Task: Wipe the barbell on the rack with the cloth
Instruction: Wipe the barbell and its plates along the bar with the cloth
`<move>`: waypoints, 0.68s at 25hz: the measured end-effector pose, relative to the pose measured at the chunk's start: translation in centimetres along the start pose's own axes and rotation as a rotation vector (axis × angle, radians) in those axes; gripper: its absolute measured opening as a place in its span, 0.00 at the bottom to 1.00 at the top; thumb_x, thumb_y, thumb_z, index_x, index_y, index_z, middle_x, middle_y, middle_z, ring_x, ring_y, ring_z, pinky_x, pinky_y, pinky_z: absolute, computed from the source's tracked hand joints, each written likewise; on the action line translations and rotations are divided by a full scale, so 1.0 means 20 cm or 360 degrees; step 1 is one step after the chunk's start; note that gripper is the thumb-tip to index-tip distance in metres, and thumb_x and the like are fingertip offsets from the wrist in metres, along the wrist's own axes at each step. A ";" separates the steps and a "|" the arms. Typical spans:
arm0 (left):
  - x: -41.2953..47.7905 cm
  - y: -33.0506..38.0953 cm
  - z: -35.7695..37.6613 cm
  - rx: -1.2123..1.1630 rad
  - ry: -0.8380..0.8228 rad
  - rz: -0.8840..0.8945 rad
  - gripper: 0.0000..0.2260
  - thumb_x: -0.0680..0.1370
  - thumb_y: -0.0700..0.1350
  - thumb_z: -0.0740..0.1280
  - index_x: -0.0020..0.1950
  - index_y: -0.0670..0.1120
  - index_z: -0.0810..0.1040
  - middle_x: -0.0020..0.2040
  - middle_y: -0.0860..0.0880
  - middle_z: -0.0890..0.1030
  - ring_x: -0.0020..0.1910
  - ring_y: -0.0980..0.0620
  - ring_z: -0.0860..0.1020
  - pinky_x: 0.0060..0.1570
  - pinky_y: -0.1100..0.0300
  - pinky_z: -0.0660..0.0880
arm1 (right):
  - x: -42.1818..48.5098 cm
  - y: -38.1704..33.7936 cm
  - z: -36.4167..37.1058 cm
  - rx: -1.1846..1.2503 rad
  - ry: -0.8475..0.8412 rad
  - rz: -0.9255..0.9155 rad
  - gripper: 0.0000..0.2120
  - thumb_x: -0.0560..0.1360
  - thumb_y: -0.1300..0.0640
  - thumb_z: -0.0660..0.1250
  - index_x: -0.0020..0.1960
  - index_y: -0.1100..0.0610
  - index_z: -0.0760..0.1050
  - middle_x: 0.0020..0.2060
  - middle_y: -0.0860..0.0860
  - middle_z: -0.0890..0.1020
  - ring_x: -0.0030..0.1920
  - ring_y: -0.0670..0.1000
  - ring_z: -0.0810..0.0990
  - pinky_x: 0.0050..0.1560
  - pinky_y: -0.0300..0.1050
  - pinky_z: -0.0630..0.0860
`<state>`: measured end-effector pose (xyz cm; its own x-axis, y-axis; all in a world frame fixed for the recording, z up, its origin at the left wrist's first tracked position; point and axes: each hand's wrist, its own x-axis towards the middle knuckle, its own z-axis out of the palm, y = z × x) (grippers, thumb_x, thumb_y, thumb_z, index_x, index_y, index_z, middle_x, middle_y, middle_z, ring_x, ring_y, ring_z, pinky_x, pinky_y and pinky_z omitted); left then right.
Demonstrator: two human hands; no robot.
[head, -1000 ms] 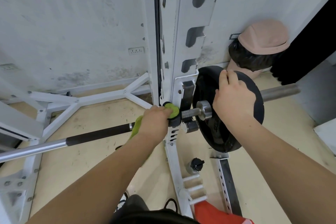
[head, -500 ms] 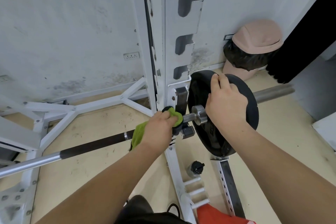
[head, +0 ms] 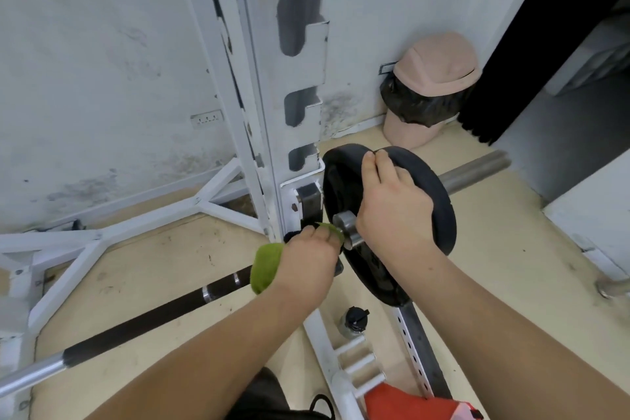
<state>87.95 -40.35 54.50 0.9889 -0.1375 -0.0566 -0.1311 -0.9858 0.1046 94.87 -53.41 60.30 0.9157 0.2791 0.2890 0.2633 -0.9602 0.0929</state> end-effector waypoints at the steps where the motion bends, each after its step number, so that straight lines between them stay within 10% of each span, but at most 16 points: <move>1: 0.01 0.03 0.01 0.0003 -0.0041 -0.0036 0.19 0.75 0.35 0.63 0.66 0.42 0.74 0.61 0.44 0.75 0.59 0.44 0.72 0.48 0.56 0.64 | 0.00 0.00 0.00 -0.0001 0.0000 0.0014 0.35 0.68 0.58 0.74 0.74 0.63 0.72 0.69 0.59 0.77 0.54 0.60 0.82 0.35 0.46 0.77; 7: -0.21 -0.17 0.07 0.0005 -0.0120 -0.0073 0.24 0.68 0.37 0.74 0.64 0.47 0.78 0.52 0.45 0.77 0.51 0.44 0.77 0.42 0.51 0.76 | -0.04 0.00 -0.02 0.0012 -0.0008 0.0045 0.36 0.67 0.56 0.76 0.73 0.62 0.73 0.69 0.58 0.77 0.55 0.58 0.82 0.35 0.46 0.78; 13: 0.05 0.06 0.02 -0.0059 0.0032 -0.0069 0.15 0.73 0.35 0.70 0.59 0.41 0.79 0.53 0.42 0.78 0.51 0.43 0.75 0.43 0.55 0.68 | -0.04 0.00 0.00 0.0031 0.0016 0.0032 0.36 0.68 0.58 0.75 0.74 0.63 0.71 0.70 0.58 0.76 0.57 0.60 0.81 0.38 0.47 0.78; 17: -0.19 -0.13 0.05 -0.0058 -0.0102 -0.0146 0.22 0.77 0.36 0.64 0.72 0.46 0.72 0.60 0.44 0.74 0.60 0.43 0.72 0.49 0.49 0.75 | -0.04 0.02 0.00 0.0081 0.0032 -0.0019 0.38 0.68 0.58 0.75 0.76 0.63 0.68 0.72 0.58 0.74 0.60 0.60 0.80 0.40 0.48 0.79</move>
<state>84.37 -37.40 53.43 0.9899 -0.0540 -0.1311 -0.0366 -0.9906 0.1319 94.21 -54.04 60.13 0.9062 0.2904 0.3072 0.2900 -0.9558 0.0479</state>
